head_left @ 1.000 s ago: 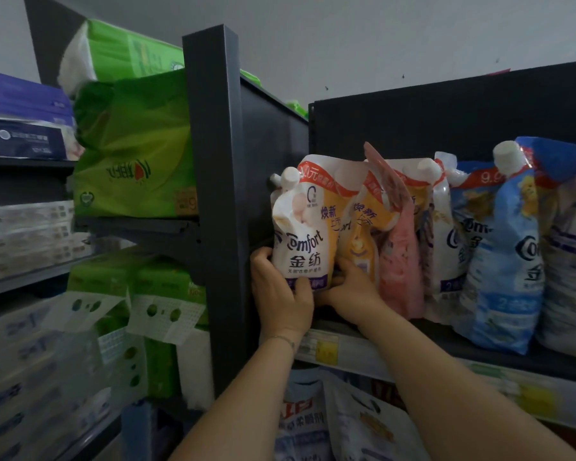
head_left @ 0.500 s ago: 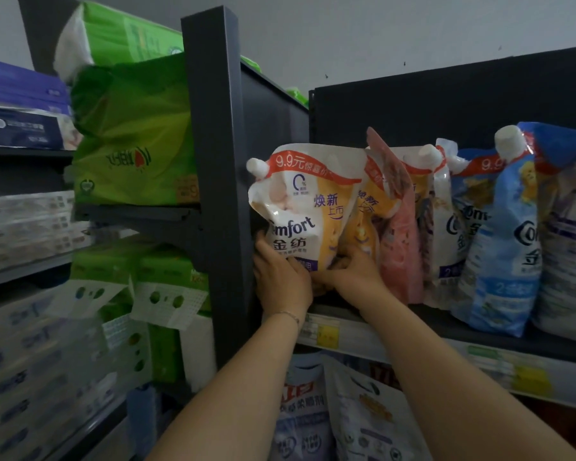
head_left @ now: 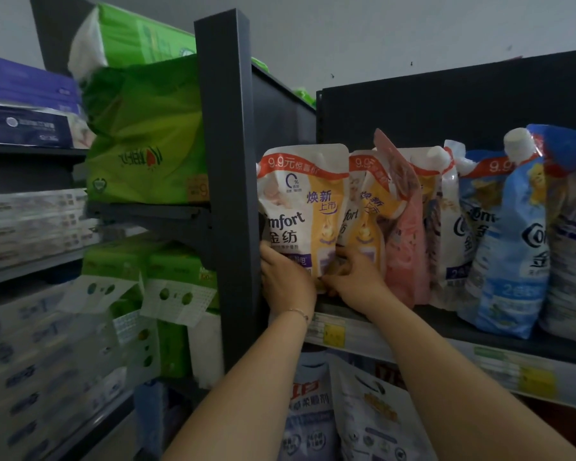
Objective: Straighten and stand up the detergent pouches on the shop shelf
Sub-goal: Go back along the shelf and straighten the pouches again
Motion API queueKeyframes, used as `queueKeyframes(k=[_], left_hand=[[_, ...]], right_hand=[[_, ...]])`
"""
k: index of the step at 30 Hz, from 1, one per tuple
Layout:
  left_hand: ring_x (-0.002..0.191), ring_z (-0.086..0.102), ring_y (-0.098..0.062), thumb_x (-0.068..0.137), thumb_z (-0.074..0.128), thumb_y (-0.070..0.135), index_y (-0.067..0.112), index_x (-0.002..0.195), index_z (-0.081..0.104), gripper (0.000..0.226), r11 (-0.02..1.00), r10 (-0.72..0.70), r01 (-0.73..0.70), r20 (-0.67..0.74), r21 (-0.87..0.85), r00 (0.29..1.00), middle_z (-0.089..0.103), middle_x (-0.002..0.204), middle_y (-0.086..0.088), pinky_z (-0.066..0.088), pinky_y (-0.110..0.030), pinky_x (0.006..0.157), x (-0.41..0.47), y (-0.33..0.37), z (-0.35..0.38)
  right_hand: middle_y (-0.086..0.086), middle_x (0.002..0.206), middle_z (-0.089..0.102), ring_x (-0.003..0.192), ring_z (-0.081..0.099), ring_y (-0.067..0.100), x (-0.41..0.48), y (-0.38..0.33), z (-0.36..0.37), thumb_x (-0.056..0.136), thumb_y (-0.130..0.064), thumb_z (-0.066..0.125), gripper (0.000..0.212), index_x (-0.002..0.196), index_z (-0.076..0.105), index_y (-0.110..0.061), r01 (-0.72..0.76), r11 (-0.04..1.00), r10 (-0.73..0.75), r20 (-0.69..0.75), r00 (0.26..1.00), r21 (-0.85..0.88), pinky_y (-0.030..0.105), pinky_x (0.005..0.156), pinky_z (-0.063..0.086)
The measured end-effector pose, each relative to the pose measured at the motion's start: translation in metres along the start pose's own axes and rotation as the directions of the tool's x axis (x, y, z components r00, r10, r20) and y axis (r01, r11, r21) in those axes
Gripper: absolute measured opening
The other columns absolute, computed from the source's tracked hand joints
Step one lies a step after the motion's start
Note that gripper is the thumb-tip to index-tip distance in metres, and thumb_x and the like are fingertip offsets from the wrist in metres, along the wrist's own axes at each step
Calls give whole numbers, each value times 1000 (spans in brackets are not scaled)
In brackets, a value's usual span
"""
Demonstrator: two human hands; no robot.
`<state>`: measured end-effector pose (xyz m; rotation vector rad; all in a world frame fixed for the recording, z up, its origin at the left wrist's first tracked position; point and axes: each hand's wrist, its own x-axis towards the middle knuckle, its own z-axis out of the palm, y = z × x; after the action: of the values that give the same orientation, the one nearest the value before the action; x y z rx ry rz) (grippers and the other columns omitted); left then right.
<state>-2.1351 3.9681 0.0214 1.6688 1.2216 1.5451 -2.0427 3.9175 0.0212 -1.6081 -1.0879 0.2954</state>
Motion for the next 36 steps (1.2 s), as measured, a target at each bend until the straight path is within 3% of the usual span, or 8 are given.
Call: queueKeyframes(k=[5, 9, 16, 19, 23, 28, 31, 36], left_hand=[[87, 59, -25, 97, 42, 25, 10, 123, 37, 30, 1000, 5, -5, -16, -29, 1000, 58, 114, -13, 46, -34, 64, -1, -1, -2], [92, 61, -30, 86, 52, 37, 12, 117, 38, 43, 999, 20, -22, 57, 31, 998, 58, 113, -10, 38, -28, 59, 1, -5, 0], [92, 64, -26, 82, 61, 40, 15, 111, 48, 40, 999, 13, -17, 106, 39, 994, 64, 108, -6, 41, -27, 59, 2, -5, 0], [89, 65, -25, 83, 60, 38, 15, 108, 51, 36, 999, 28, -30, 108, 24, 994, 66, 103, -4, 44, -27, 60, 3, -6, 0], [86, 65, -27, 90, 53, 33, 13, 103, 50, 24, 998, 62, -64, 108, 15, 992, 64, 92, -4, 38, -24, 55, 2, -7, -3], [97, 64, -29, 87, 52, 61, 15, 116, 45, 55, 995, 73, -81, 111, 63, 991, 64, 111, -7, 37, -28, 64, 0, -4, -1], [101, 63, -27, 83, 52, 68, 14, 127, 37, 71, 993, 14, -30, 136, 117, 991, 61, 119, -8, 39, -28, 65, 7, -7, 3], [101, 64, -29, 85, 47, 70, 12, 132, 31, 76, 985, 8, -33, 151, 169, 989, 61, 121, -10, 51, -36, 70, 14, -13, 10]], right_hand=[[17, 86, 70, 69, 65, 29, 3, -1, 1, 87, 3, 51, 34, 111, 61, -18, -10, 1000, 11, -34, 999, 20, 44, 68, 56], [13, 89, 69, 77, 67, 34, 9, 5, 4, 92, -13, 52, 15, 98, 58, -25, -22, 1000, 23, -77, 997, 14, 51, 73, 58], [15, 69, 61, 40, 55, 19, 6, -8, 0, 100, -5, 43, 15, 99, 57, -1, -78, 996, 82, -99, 992, 43, 24, 37, 45], [17, 83, 63, 61, 62, 29, 7, -14, 2, 99, -9, 46, 8, 101, 54, -9, -130, 991, 127, -96, 987, -19, 33, 50, 54], [13, 94, 62, 90, 64, 33, 5, -30, -2, 93, -6, 56, 8, 100, 57, -7, -75, 914, 85, 5, 996, -399, 39, 75, 56], [10, 91, 61, 67, 65, 32, 10, -23, -10, 94, -15, 50, 5, 94, 55, -16, -20, 891, 1, -42, 999, -453, 39, 48, 56], [11, 90, 62, 57, 66, 32, 16, -17, -12, 95, -20, 51, 8, 95, 56, -13, -39, 905, 19, -50, 999, -424, 47, 54, 58], [6, 83, 63, 50, 66, 28, 14, -25, -9, 95, -14, 49, 11, 85, 55, -15, -61, 922, 46, -46, 998, -382, 37, 53, 57]])
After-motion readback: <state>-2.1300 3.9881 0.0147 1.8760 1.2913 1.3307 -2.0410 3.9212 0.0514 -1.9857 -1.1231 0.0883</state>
